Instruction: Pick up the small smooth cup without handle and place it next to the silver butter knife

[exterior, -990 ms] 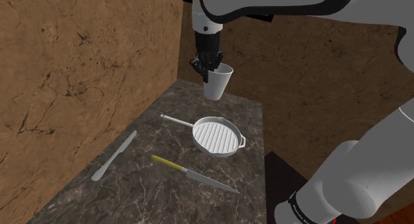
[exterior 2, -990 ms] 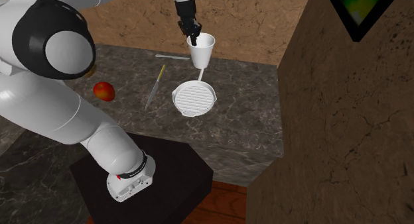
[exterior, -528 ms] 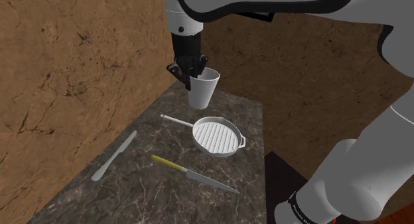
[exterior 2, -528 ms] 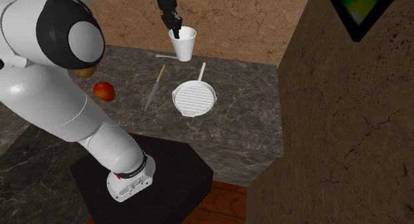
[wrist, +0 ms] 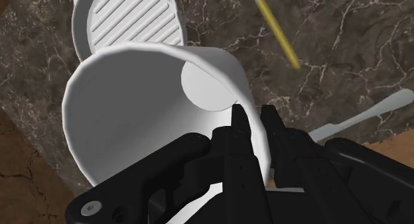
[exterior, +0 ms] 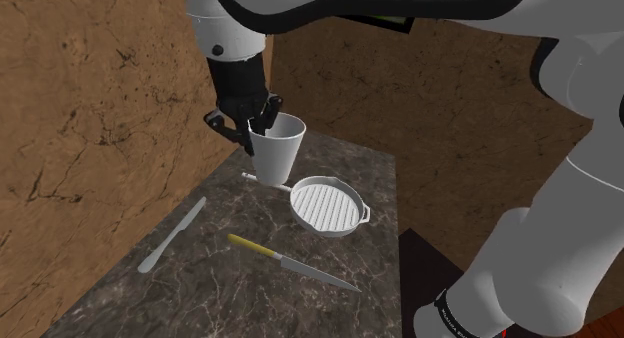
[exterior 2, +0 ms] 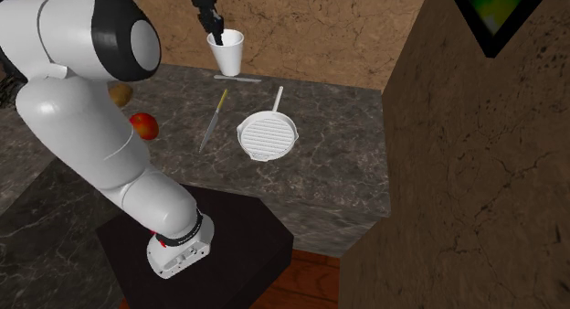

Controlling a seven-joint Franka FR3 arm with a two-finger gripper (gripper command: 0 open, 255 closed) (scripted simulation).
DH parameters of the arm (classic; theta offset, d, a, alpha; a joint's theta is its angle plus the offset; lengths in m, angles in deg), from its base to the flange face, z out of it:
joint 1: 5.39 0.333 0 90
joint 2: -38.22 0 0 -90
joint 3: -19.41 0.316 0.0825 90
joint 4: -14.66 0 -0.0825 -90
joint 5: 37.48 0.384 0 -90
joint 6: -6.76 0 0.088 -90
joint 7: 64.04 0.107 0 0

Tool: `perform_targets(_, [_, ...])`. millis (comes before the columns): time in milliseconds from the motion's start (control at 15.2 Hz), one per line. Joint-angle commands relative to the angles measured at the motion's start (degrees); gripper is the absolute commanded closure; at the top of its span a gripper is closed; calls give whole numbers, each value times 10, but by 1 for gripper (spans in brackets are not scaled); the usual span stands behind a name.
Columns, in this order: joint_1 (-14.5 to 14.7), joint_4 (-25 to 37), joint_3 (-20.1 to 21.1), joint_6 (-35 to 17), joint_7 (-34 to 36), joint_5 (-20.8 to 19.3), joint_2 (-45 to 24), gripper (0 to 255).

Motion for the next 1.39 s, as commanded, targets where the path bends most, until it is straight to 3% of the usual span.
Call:
perform_targets(0, [19, 35, 14, 14, 33, -8, -28, 255])
perform_targets(594, [136, 233, 53, 93, 159, -67, -184, 255])
perform_targets(792, [195, 338, 53, 135, 191, -96, -255, 255])
perform_targets(990, [274, 494, 42, 199, 206, -132, -347, 255])
perform_targets(1320, [242, 392, 49, 136, 218, -116, -314, 255])
